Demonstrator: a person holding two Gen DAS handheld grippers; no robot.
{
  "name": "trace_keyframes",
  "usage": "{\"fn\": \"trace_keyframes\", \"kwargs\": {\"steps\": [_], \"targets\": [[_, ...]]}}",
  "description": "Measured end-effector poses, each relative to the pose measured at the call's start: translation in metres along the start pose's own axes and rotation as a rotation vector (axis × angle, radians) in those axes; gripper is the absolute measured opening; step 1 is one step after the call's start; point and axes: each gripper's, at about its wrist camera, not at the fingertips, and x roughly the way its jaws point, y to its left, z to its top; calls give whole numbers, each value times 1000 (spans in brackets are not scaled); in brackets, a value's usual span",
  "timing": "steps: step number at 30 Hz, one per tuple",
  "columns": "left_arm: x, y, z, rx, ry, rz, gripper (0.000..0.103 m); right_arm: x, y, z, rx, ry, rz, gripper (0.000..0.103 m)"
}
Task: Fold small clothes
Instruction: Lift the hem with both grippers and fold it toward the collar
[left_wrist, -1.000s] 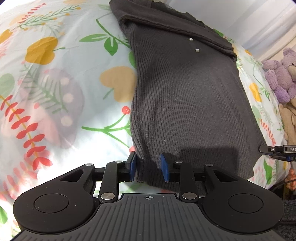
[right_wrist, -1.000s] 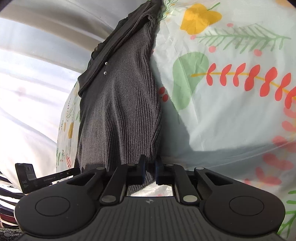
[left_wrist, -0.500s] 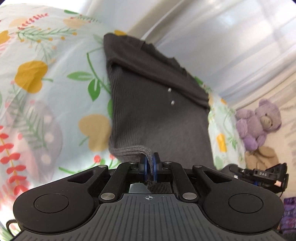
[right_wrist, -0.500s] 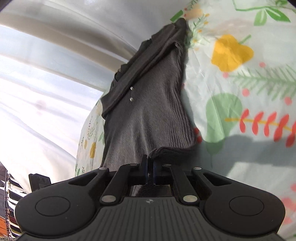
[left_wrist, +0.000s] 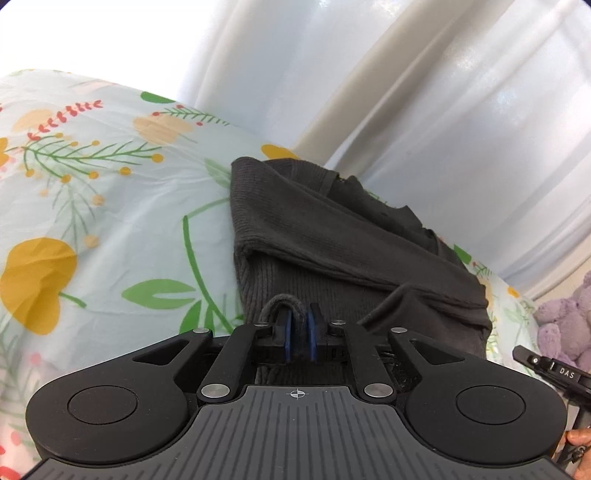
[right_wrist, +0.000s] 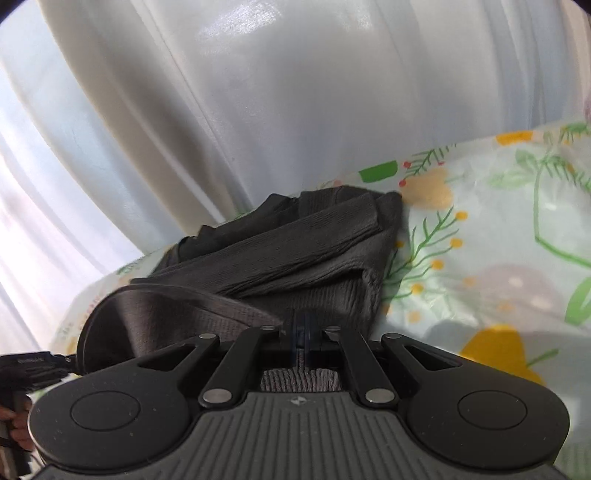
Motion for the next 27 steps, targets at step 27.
{"fn": "trace_keyframes", "kwargs": {"steps": [27], "targets": [[38, -18, -14, 261, 68, 44, 25, 25, -7, -25, -100, 128, -26, 11]]}}
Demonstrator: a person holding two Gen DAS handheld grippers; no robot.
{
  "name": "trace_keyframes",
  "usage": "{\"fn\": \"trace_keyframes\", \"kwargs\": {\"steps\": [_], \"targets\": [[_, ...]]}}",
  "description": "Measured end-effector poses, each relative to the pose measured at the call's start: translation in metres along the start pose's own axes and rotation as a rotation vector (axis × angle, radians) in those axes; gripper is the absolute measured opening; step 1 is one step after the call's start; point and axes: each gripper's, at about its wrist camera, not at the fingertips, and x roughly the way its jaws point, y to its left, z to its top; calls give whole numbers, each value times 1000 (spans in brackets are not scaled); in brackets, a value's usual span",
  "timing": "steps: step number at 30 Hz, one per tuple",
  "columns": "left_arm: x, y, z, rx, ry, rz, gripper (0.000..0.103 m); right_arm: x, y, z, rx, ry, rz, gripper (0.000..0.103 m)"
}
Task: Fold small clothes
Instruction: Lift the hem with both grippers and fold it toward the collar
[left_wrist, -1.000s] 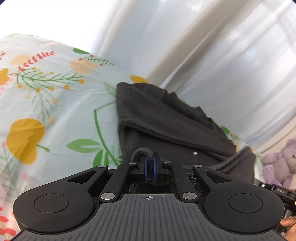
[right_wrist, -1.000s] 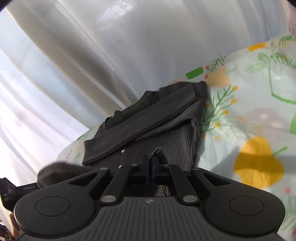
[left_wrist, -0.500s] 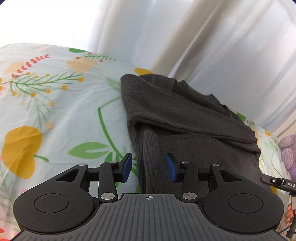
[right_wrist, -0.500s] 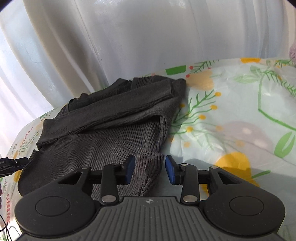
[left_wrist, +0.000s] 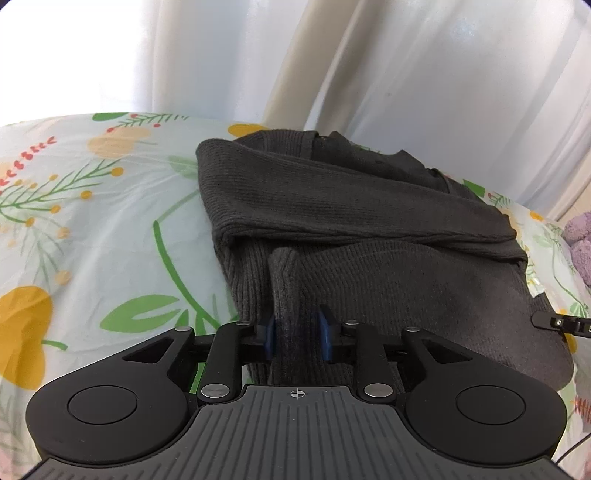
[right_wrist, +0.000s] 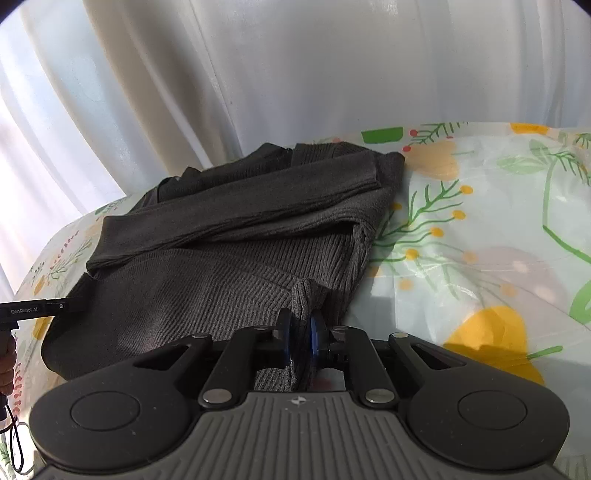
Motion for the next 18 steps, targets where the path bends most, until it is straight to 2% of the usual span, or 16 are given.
{"fn": "trace_keyframes", "kwargs": {"steps": [2, 3, 6, 9, 12, 15, 18], "targets": [[4, -2, -1, 8, -1, 16, 18, 5, -2, -1, 13, 21, 1, 11], [5, -3, -1, 14, -3, 19, 10, 5, -2, -1, 6, 19, 3, 11], [-5, -5, 2, 31, -23, 25, 8, 3, 6, 1, -48, 12, -22, 7], [-35, -6, 19, 15, -80, -60, 8, -12, 16, 11, -99, -29, 5, 7], [-57, -4, 47, -1, -176, -95, 8, -31, 22, 33, -104, -108, 60, 7], [-52, -1, 72, -1, -253, -54, 9, -34, 27, 60, -126, -176, 57, 7], [-19, 1, 88, -4, -253, 19, 9, -13, 29, 85, -138, -207, 17, 7]]}}
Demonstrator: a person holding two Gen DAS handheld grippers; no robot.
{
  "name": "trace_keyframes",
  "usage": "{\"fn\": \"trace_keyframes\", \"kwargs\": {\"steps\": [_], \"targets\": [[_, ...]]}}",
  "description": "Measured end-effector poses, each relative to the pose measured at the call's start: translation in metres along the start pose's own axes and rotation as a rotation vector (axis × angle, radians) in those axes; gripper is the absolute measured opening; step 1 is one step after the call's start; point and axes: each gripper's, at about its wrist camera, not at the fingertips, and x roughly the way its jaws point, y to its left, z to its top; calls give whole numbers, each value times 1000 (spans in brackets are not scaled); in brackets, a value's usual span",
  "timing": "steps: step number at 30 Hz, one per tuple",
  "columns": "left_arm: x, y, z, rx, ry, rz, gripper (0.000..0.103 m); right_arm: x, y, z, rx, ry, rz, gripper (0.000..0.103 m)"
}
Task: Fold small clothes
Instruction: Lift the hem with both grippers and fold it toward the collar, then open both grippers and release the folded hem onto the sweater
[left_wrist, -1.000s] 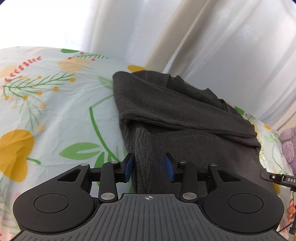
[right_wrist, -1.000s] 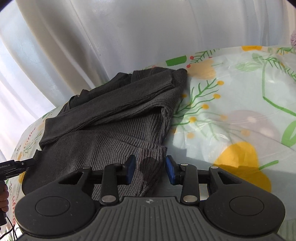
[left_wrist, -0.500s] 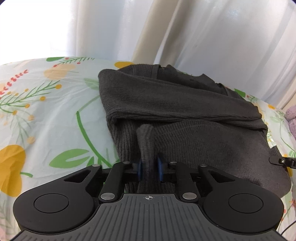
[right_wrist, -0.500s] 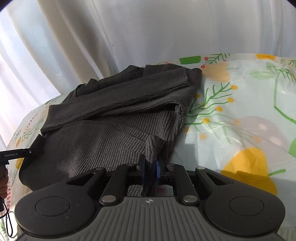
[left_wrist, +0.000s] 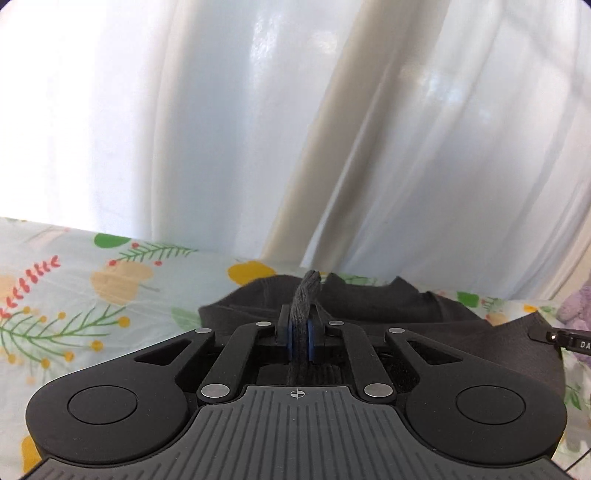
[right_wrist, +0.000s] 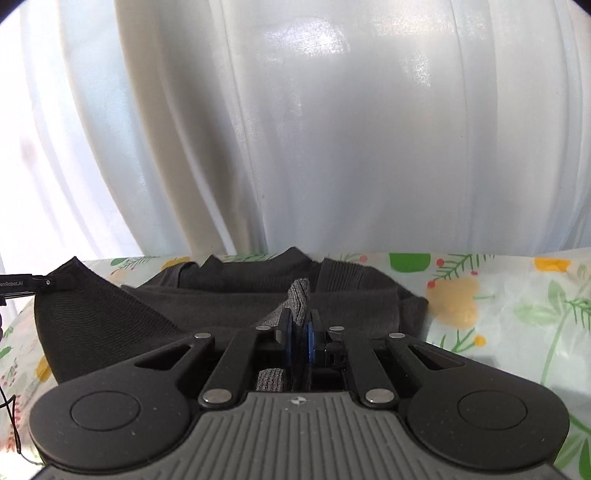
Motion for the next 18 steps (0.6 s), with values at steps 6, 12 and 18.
{"fn": "trace_keyframes", "kwargs": {"steps": [6, 12, 18], "targets": [[46, 3, -27, 11, 99, 42, 17, 64, -19, 0, 34, 77, -82, 7], [59, 11, -43, -21, 160, 10, 23, 84, -35, -22, 106, 155, -47, 16], [52, -4, -35, 64, 140, -3, 8, 86, -23, -21, 27, 165, -69, 7]]}}
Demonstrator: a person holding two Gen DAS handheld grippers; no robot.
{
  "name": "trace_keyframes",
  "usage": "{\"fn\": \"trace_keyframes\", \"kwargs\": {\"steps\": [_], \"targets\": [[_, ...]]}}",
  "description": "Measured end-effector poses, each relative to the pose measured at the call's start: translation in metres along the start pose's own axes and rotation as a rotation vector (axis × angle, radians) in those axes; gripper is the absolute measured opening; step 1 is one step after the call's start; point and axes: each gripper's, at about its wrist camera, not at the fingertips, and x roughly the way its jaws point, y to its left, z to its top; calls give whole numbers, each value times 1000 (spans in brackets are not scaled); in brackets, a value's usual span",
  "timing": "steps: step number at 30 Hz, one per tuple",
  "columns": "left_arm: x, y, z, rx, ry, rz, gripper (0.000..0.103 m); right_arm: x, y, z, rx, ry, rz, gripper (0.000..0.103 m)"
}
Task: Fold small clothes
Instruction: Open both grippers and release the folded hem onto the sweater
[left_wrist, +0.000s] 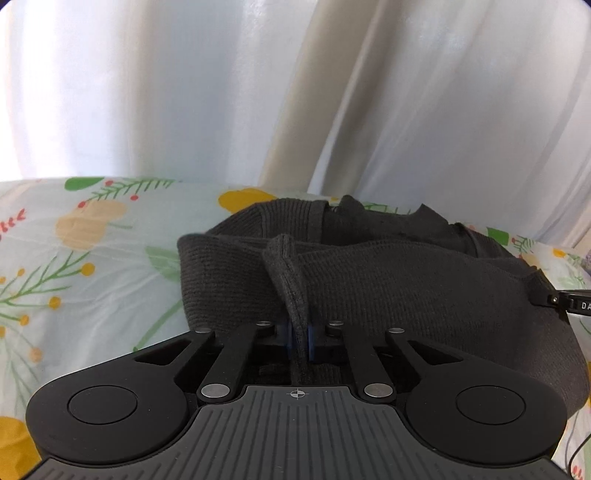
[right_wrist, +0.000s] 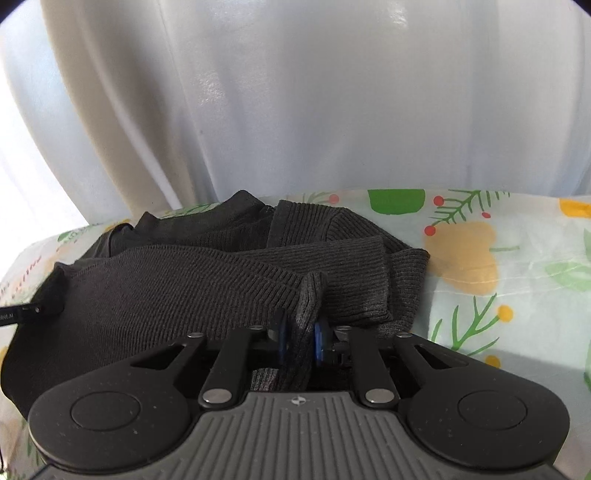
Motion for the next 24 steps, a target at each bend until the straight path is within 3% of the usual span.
{"fn": "trace_keyframes", "kwargs": {"steps": [4, 8, 13, 16, 18, 24], "targets": [[-38, -11, 30, 43, -133, -33, 8, -23, 15, 12, -91, -71, -8, 7], [-47, -18, 61, 90, -244, -6, 8, -46, 24, 42, -132, -201, -7, 7], [13, -18, 72, 45, -192, 106, 10, -18, 22, 70, -141, -239, -102, 7], [48, -20, 60, 42, -98, 209, 16, 17, 14, 70, -135, -217, -157, 9], [50, -18, 50, 16, -78, 204, 23, 32, 7, 67, -92, -159, -208, 16], [47, -27, 31, 30, -66, 167, 54, 21, 14, 35, -74, -126, -103, 25]]}}
